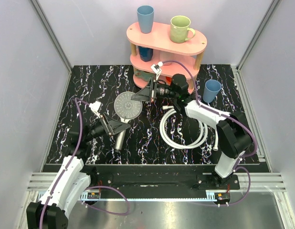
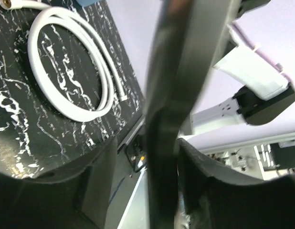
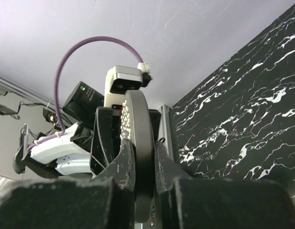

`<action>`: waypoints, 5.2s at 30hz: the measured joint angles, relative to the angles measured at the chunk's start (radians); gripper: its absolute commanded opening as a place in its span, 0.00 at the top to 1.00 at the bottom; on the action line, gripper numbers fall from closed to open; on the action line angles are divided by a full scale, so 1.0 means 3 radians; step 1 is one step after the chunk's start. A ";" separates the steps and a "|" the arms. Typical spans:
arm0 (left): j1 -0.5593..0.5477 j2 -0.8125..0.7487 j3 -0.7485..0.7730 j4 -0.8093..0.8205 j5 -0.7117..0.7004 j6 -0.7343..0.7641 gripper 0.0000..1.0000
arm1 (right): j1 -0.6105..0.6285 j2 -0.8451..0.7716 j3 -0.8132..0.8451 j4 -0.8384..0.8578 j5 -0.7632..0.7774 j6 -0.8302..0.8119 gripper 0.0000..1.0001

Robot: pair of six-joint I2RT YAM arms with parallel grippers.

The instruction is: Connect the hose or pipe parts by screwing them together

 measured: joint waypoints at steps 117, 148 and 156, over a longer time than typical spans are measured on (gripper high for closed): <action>0.0876 -0.0070 0.0608 -0.2190 -0.1250 0.1530 1.00 | 0.0127 0.0526 0.0594 -0.2847 0.1942 -0.5113 0.96; 0.0884 -0.0079 0.0542 -0.2233 -0.1316 0.1517 1.00 | 0.0141 0.1486 0.1174 -0.3049 0.2055 -0.4433 0.53; 0.0886 -0.0079 0.0543 -0.2257 -0.1315 0.1516 1.00 | 0.0141 0.1565 0.1350 -0.3253 0.2040 -0.4471 0.71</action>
